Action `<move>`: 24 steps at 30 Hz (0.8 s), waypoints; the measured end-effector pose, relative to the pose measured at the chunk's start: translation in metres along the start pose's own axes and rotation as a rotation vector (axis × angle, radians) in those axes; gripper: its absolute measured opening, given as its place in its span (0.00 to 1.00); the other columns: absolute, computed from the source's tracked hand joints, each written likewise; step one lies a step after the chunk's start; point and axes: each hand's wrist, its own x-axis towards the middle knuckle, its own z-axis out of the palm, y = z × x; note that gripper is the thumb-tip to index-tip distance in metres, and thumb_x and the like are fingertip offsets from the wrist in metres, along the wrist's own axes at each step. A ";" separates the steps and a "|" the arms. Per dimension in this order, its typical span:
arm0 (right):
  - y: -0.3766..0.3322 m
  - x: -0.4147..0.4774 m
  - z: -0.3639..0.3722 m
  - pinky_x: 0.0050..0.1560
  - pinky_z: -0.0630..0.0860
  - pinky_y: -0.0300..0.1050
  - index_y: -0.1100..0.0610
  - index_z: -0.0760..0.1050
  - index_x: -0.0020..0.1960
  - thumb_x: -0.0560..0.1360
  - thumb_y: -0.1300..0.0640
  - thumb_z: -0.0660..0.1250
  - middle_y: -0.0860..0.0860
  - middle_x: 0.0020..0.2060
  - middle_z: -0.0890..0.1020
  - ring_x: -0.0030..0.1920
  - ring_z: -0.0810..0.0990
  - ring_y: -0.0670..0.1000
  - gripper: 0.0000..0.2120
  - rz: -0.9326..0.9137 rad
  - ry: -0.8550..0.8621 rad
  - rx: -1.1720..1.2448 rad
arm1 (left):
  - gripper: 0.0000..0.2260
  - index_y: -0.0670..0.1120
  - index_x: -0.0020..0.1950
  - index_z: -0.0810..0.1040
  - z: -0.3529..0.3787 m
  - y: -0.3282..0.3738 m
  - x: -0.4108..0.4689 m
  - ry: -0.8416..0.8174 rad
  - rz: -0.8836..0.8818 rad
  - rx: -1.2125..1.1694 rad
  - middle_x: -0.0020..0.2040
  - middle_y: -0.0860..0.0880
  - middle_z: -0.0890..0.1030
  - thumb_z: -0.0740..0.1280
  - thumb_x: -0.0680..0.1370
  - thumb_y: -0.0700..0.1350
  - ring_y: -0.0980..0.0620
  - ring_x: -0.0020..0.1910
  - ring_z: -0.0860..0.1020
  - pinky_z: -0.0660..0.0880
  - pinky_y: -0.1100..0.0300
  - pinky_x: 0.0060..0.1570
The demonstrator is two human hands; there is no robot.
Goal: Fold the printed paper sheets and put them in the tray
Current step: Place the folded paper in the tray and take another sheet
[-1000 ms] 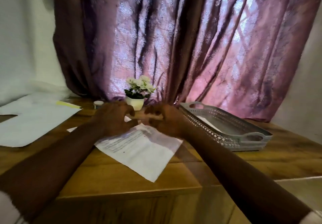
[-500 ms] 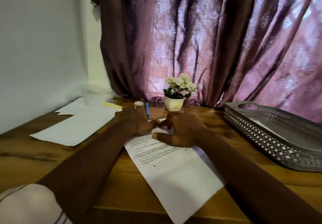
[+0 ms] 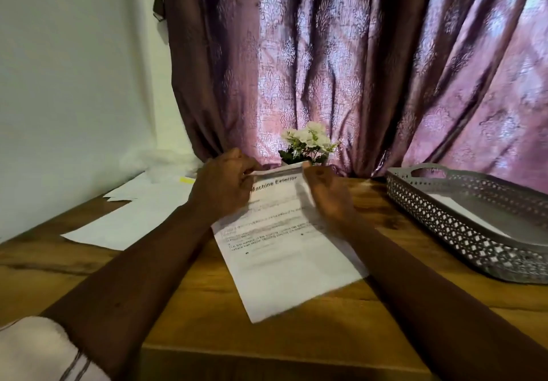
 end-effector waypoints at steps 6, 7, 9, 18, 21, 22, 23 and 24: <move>0.020 0.017 -0.012 0.64 0.79 0.62 0.57 0.83 0.63 0.67 0.36 0.79 0.59 0.58 0.86 0.58 0.86 0.61 0.34 0.372 -0.301 0.539 | 0.06 0.51 0.51 0.85 0.004 0.020 -0.002 0.111 0.436 0.143 0.43 0.50 0.77 0.71 0.75 0.44 0.45 0.44 0.78 0.74 0.50 0.40; 0.020 0.016 -0.012 0.63 0.80 0.60 0.60 0.83 0.60 0.70 0.45 0.80 0.60 0.57 0.86 0.56 0.86 0.61 0.25 0.350 -0.294 0.521 | 0.06 0.53 0.50 0.85 0.006 0.022 -0.003 0.064 0.451 0.152 0.43 0.51 0.76 0.71 0.74 0.46 0.45 0.45 0.79 0.75 0.50 0.42; 0.022 0.011 -0.015 0.56 0.83 0.52 0.61 0.85 0.50 0.73 0.60 0.78 0.61 0.51 0.87 0.52 0.87 0.59 0.07 0.240 -0.234 0.350 | 0.08 0.54 0.50 0.83 0.009 0.029 -0.007 -0.063 0.373 0.119 0.45 0.55 0.75 0.72 0.73 0.54 0.47 0.50 0.79 0.75 0.51 0.47; 0.019 0.004 -0.013 0.45 0.73 0.41 0.43 0.80 0.40 0.76 0.51 0.74 0.46 0.48 0.84 0.49 0.81 0.48 0.07 -0.026 -0.246 -0.528 | 0.38 0.62 0.82 0.51 0.029 0.058 -0.026 -0.853 0.033 -0.199 0.83 0.57 0.57 0.52 0.76 0.77 0.53 0.81 0.58 0.58 0.50 0.79; 0.024 0.003 -0.011 0.48 0.80 0.44 0.41 0.79 0.32 0.75 0.49 0.75 0.43 0.46 0.87 0.50 0.84 0.47 0.14 0.023 -0.238 -0.546 | 0.43 0.61 0.83 0.46 0.029 0.055 -0.026 -0.900 -0.013 -0.137 0.84 0.57 0.49 0.48 0.73 0.80 0.53 0.83 0.51 0.52 0.47 0.81; 0.024 0.003 -0.012 0.51 0.82 0.46 0.41 0.79 0.30 0.75 0.49 0.75 0.42 0.45 0.88 0.50 0.84 0.47 0.15 0.030 -0.228 -0.555 | 0.43 0.60 0.84 0.46 0.026 0.053 -0.025 -0.914 -0.045 -0.130 0.84 0.57 0.48 0.47 0.74 0.79 0.53 0.83 0.49 0.50 0.49 0.81; 0.025 0.003 -0.011 0.52 0.83 0.47 0.41 0.79 0.29 0.74 0.49 0.75 0.41 0.45 0.88 0.50 0.84 0.46 0.15 0.031 -0.226 -0.559 | 0.41 0.59 0.84 0.47 0.022 0.051 -0.026 -0.921 -0.077 -0.127 0.84 0.56 0.48 0.47 0.75 0.77 0.53 0.83 0.49 0.49 0.51 0.80; 0.025 0.003 -0.012 0.53 0.83 0.47 0.41 0.80 0.29 0.74 0.48 0.75 0.41 0.44 0.88 0.50 0.84 0.46 0.15 0.028 -0.223 -0.562 | 0.38 0.58 0.84 0.50 0.016 0.045 -0.027 -0.908 -0.114 -0.129 0.84 0.56 0.50 0.47 0.77 0.74 0.53 0.83 0.51 0.49 0.53 0.80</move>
